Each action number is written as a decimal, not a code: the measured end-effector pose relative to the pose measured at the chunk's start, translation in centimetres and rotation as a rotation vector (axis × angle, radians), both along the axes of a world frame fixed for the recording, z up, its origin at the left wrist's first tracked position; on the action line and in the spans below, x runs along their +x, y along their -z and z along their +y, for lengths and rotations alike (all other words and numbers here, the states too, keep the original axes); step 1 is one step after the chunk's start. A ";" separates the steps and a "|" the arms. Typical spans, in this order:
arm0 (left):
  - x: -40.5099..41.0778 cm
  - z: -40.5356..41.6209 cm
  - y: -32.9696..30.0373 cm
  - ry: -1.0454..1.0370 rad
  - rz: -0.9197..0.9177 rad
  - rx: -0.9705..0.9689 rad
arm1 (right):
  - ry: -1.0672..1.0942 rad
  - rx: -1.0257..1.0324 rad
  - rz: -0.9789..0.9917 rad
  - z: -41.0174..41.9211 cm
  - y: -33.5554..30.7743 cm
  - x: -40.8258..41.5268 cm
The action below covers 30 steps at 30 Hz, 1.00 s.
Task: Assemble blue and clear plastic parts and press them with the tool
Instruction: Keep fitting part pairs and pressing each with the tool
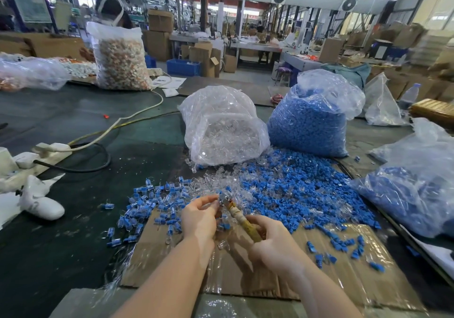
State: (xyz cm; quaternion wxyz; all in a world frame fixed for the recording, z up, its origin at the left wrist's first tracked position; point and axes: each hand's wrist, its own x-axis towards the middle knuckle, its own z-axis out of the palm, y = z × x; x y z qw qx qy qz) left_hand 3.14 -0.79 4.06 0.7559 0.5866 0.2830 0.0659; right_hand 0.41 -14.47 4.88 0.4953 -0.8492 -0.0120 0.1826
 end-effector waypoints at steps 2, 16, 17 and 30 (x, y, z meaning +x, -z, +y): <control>0.1 0.1 0.3 0.006 0.000 0.002 | -0.028 0.071 0.079 -0.4 0.3 0.2; 0.3 7.0 2.4 -0.149 0.011 0.890 | 0.332 -0.797 -0.333 -3.9 3.4 2.3; 0.2 7.8 2.6 -0.165 0.057 0.984 | 0.336 -0.841 -0.337 -4.3 3.7 2.4; -0.9 9.5 4.1 -0.109 0.208 1.228 | 0.282 -1.103 -0.362 -5.0 5.1 2.5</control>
